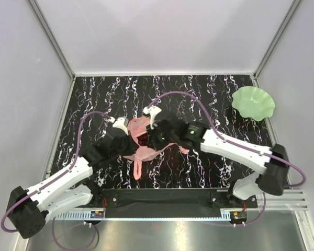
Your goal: Untie the knot of the plastic bag and take out the fruit
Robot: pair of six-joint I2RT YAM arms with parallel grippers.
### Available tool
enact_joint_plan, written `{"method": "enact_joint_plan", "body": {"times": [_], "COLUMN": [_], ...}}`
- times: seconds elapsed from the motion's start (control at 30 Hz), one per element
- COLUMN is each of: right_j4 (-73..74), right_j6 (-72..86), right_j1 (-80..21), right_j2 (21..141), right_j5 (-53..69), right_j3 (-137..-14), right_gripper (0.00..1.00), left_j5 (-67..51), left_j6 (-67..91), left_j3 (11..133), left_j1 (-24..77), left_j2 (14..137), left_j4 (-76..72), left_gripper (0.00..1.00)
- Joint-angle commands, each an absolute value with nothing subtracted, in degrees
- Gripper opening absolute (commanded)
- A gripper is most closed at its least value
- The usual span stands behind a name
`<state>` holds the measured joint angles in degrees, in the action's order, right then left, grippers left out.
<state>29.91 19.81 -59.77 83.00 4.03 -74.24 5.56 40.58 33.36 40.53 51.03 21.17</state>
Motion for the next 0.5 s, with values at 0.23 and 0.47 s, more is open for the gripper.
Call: {"method": "enact_joint_plan", "body": {"times": [0.23,0.47], "right_j4": [35.59,27.18], "right_j6": [22.5,23.2], "right_j1": [-62.05,-53.45], "right_j2": [98.32,102.66], "right_j5": [-24.59,-24.27], "right_j3": [-84.19,-89.91], "right_gripper": [0.0,0.0], "left_j5": [2.02,1.24], "left_j6": [41.13,41.84], "left_j3": [37.36,33.49], "left_j1": [41.31,42.27], "left_j2": [48.96,46.85], "left_j4": [19.51,18.46], "left_gripper": [0.0,0.0]}}
